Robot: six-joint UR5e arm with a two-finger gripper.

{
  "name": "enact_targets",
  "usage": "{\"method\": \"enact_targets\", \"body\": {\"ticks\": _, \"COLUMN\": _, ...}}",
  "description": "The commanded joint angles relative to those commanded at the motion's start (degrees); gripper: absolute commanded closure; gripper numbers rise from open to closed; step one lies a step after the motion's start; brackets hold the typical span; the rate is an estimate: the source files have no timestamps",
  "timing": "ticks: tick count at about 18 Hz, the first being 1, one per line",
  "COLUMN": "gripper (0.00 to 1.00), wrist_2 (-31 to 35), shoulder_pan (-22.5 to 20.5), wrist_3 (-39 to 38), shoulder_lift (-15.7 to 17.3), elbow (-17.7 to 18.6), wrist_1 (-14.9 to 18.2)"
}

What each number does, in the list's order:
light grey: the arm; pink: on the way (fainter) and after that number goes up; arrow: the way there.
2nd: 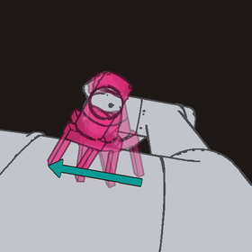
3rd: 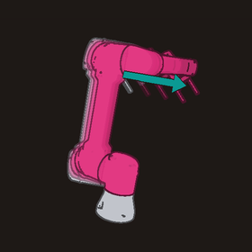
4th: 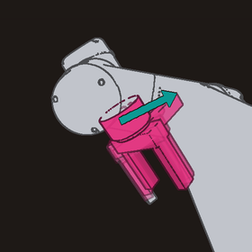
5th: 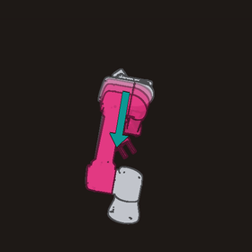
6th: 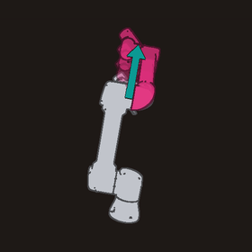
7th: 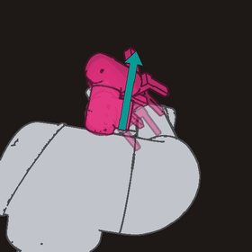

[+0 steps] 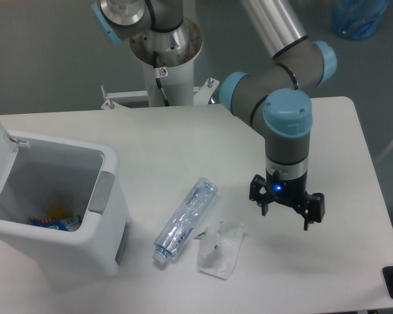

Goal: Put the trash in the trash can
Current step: 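Move the gripper over the crumpled white tissue and lower it, then close the gripper on the white tissue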

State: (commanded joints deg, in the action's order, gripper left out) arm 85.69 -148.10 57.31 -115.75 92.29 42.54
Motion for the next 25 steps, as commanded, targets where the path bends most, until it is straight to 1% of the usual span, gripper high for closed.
{"method": "enact_targets", "body": {"ticks": 4, "gripper": 0.00, "wrist_2": 0.2, "shoulder_pan": 3.5, "wrist_3": -0.5, "shoulder_lift": -1.4, "elbow": 0.8, "wrist_1": 1.1}}
{"method": "enact_targets", "body": {"ticks": 5, "gripper": 0.00, "wrist_2": 0.2, "shoulder_pan": 4.1, "wrist_3": -0.5, "shoulder_lift": -1.8, "elbow": 0.9, "wrist_1": 1.8}}
{"method": "enact_targets", "body": {"ticks": 7, "gripper": 0.00, "wrist_2": 0.1, "shoulder_pan": 5.7, "wrist_3": -0.8, "shoulder_lift": -2.6, "elbow": 0.8, "wrist_1": 4.1}}
{"method": "enact_targets", "body": {"ticks": 9, "gripper": 0.00, "wrist_2": -0.3, "shoulder_pan": 6.7, "wrist_3": -3.9, "shoulder_lift": -2.6, "elbow": 0.8, "wrist_1": 5.9}}
{"method": "enact_targets", "body": {"ticks": 11, "gripper": 0.00, "wrist_2": -3.9, "shoulder_pan": 7.0, "wrist_3": -6.8, "shoulder_lift": -2.7, "elbow": 0.8, "wrist_1": 6.9}}
{"method": "enact_targets", "body": {"ticks": 12, "gripper": 0.00, "wrist_2": -5.2, "shoulder_pan": 7.1, "wrist_3": -8.1, "shoulder_lift": -2.8, "elbow": 0.7, "wrist_1": 7.1}}
{"method": "enact_targets", "body": {"ticks": 14, "gripper": 0.00, "wrist_2": -5.4, "shoulder_pan": 7.9, "wrist_3": -10.4, "shoulder_lift": -3.2, "elbow": 0.6, "wrist_1": 7.3}}
{"method": "enact_targets", "body": {"ticks": 17, "gripper": 0.00, "wrist_2": -5.4, "shoulder_pan": 9.3, "wrist_3": -13.4, "shoulder_lift": -4.2, "elbow": -0.3, "wrist_1": 7.1}}
{"method": "enact_targets", "body": {"ticks": 20, "gripper": 0.00, "wrist_2": -5.0, "shoulder_pan": 10.3, "wrist_3": -18.4, "shoulder_lift": -6.8, "elbow": -4.5, "wrist_1": 7.3}}
{"method": "enact_targets", "body": {"ticks": 22, "gripper": 0.00, "wrist_2": -3.4, "shoulder_pan": 10.8, "wrist_3": -18.7, "shoulder_lift": -8.0, "elbow": -4.9, "wrist_1": 7.2}}
{"method": "enact_targets", "body": {"ticks": 23, "gripper": 0.02, "wrist_2": -2.3, "shoulder_pan": 11.2, "wrist_3": -18.8, "shoulder_lift": -8.1, "elbow": -5.0, "wrist_1": 7.1}}
{"method": "enact_targets", "body": {"ticks": 24, "gripper": 0.09, "wrist_2": -2.2, "shoulder_pan": 11.9, "wrist_3": -18.8, "shoulder_lift": -8.1, "elbow": -5.1, "wrist_1": 7.1}}
{"method": "enact_targets", "body": {"ticks": 25, "gripper": 0.13, "wrist_2": -2.2, "shoulder_pan": 12.0, "wrist_3": -18.8, "shoulder_lift": -8.1, "elbow": -5.1, "wrist_1": 7.2}}
